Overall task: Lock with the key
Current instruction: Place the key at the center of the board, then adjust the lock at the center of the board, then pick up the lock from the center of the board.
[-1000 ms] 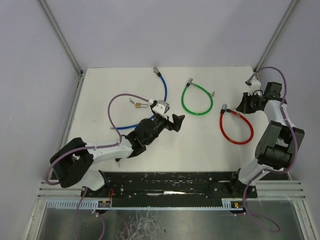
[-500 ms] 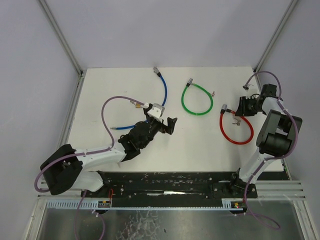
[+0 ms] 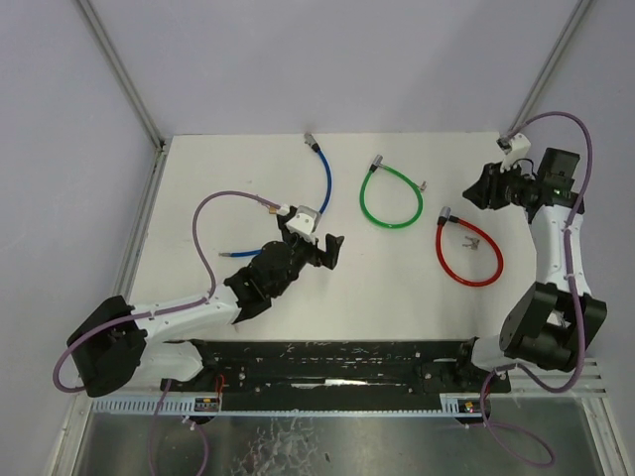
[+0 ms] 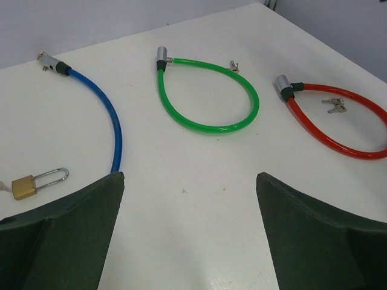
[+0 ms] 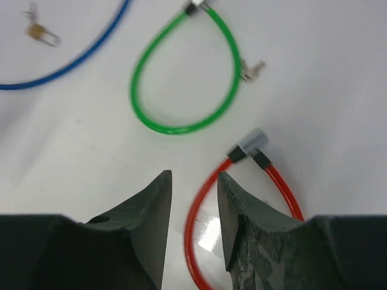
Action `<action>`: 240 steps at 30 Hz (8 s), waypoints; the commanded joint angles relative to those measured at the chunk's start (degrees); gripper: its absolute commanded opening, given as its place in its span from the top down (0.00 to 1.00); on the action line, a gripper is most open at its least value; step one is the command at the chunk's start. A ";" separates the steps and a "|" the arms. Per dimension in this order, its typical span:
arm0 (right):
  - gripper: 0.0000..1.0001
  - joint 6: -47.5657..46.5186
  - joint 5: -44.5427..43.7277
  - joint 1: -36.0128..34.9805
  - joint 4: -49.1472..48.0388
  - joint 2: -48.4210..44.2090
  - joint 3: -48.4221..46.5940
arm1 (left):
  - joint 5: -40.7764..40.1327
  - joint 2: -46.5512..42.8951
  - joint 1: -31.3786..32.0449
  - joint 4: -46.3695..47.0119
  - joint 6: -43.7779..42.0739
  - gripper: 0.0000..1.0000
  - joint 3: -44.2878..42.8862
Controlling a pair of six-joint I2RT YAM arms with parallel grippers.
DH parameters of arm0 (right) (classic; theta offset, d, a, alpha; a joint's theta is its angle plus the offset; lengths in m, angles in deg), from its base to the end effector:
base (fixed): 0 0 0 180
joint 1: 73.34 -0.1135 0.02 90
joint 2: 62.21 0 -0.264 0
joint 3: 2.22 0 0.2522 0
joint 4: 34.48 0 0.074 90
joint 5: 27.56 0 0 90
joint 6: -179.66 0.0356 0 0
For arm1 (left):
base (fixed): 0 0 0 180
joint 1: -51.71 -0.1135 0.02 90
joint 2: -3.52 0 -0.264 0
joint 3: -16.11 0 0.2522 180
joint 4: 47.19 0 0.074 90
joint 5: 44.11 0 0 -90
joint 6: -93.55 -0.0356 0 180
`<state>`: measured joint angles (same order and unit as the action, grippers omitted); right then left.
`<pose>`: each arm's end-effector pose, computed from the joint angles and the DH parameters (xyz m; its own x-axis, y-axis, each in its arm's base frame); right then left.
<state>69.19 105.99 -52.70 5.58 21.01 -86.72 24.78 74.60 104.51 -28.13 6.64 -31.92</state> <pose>0.3070 -0.0894 0.3188 -0.4627 -0.0966 -0.8812 -0.4365 0.8900 0.1317 0.1755 -0.2100 0.2570 -0.0704 0.0095 -0.9975 0.5228 0.8520 -0.0287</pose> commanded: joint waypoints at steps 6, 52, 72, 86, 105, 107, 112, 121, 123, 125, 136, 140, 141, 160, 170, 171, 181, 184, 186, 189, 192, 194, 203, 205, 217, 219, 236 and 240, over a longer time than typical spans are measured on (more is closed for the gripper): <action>0.53 10.88 19.38 -15.49 -4.22 -9.26 -0.42 | 2.86 -1.22 -5.20 -7.53 6.83 0.10 -0.60; 0.46 10.27 24.83 -16.78 -14.44 -12.75 13.07 | 16.50 11.38 -26.96 -35.94 12.10 0.21 -16.15; 0.46 8.95 25.09 -16.78 -12.90 -12.04 12.52 | 10.19 25.24 -30.22 -36.61 7.23 0.24 -27.07; 0.46 8.30 24.93 -16.78 -12.26 -11.51 12.31 | 12.53 40.34 -36.07 -43.00 4.39 0.47 -43.03; 0.46 7.74 24.86 -16.82 -11.71 -11.24 12.20 | 11.25 47.28 -36.61 -45.65 3.85 0.54 -48.11; 0.46 7.70 24.77 -16.78 -11.65 -11.24 12.18 | 11.18 47.41 -36.68 -45.65 3.85 0.55 -48.10; 0.46 7.66 24.74 -16.78 -11.69 -11.24 12.20 | 11.24 47.77 -36.69 -45.69 3.94 0.56 -48.09; 0.46 7.59 24.74 -16.78 -11.63 -11.24 12.14 | 11.33 48.71 -36.69 -46.03 3.85 0.59 -48.36; 0.46 7.55 24.74 -16.78 -11.63 -11.24 12.14 | 11.41 48.75 -36.70 -46.17 3.85 0.59 -48.36; 0.46 7.57 24.79 -16.78 -11.58 -11.24 12.19 | 11.56 48.94 -36.71 -46.24 3.85 0.59 -48.47; 0.46 7.60 24.83 -16.83 -11.53 -11.07 12.07 | 11.71 48.35 -36.73 -45.92 4.07 0.84 -48.13; 0.46 7.50 24.83 -16.86 -11.51 -11.06 12.06 | 11.99 46.50 -36.80 -45.10 4.44 0.95 -47.09; 0.46 7.53 24.83 -16.86 -11.49 -11.07 12.11 | 11.97 45.80 -36.83 -44.67 4.61 0.97 -46.40; 0.46 7.46 24.92 -16.86 -11.45 -11.16 12.12 | 11.24 45.24 -38.02 -43.63 5.52 0.94 -44.78; 0.46 7.50 24.92 -16.87 -11.48 -11.15 12.15 | 11.73 45.81 -38.20 -44.32 5.26 0.68 -44.90; 0.46 7.49 24.92 -16.86 -11.46 -11.15 12.18 | 11.75 45.74 -38.19 -44.30 5.26 0.66 -44.85; 0.46 7.38 24.92 -16.86 -11.45 -11.16 12.11 | 13.26 43.04 -38.21 -44.66 5.81 0.58 -43.86; 0.46 7.34 24.92 -16.86 -11.24 -11.08 12.02 | 18.35 38.86 -38.14 -43.69 6.32 0.56 -41.52; 0.46 7.24 24.92 -16.86 -11.20 -11.07 12.02 | 23.12 35.99 -38.00 -42.29 6.97 0.55 -39.10; 0.46 7.15 24.89 -16.85 -11.10 -11.15 11.91 | 29.28 32.24 -36.90 -40.06 7.93 0.54 -35.36; 0.46 7.09 24.83 -16.86 -11.01 -11.24 11.82 | 30.92 29.40 -33.85 -39.83 7.71 0.52 -31.73; 0.46 7.05 24.95 -16.89 -10.87 -11.28 11.85 | 28.62 27.50 -30.98 -40.52 7.38 0.51 -29.10; 0.46 7.03 25.05 -16.87 -10.83 -11.37 11.84 | 13.24 12.23 -23.56 -44.73 13.55 0.47 -15.18; 0.46 7.00 24.94 -16.86 -10.76 -11.42 11.83 | 9.90 8.18 -23.23 -46.31 16.80 0.44 -11.83; 0.46 7.08 25.60 -16.86 -10.57 -10.65 11.72 | -11.46 2.14 -22.89 -55.34 44.28 0.28 1.77; 0.46 7.14 25.70 -16.86 -10.55 -10.47 11.83 | -14.76 2.51 -22.78 -59.22 46.97 0.27 0.47; 0.46 6.88 25.86 -16.86 -10.09 -9.73 11.58 | -19.31 -13.95 -20.93 -77.68 73.29 0.08 0.85; 0.46 7.05 26.44 -16.86 -10.00 -9.92 11.46 | -20.89 -9.40 -20.99 -90.11 87.25 0.00 -1.41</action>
<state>76.73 129.64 -69.11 -4.65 11.08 -73.28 8.08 61.75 83.29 -103.32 75.56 -31.28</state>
